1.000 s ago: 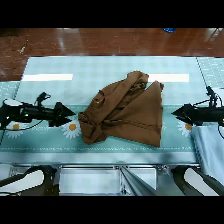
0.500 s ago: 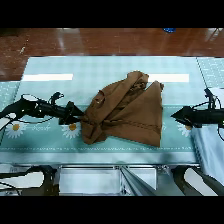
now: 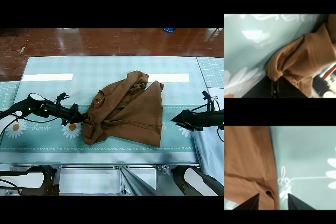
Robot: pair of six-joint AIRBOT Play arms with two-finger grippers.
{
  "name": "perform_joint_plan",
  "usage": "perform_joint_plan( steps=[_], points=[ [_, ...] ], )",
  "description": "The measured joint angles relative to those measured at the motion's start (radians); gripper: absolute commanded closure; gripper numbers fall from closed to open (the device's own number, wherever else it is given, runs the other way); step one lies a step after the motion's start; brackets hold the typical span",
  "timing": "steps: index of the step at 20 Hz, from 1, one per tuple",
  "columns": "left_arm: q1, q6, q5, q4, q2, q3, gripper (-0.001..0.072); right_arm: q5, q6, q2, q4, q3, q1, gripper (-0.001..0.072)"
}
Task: Fold the shirts.
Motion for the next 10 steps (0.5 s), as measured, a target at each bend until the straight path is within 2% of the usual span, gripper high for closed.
perform_joint_plan(
  steps=[5, 10],
  points=[
    [-0.018, 0.010, -0.026, 0.033, 0.004, 0.023, 0.0681, 0.016, 0.052, -0.025, -0.040, -0.078, 0.076, 0.0303],
    [-0.022, 0.012, -0.034, 0.041, 0.006, 0.027, 0.0680, -0.036, 0.076, -0.111, -0.037, -0.085, 0.121, 0.0303]
  ],
)
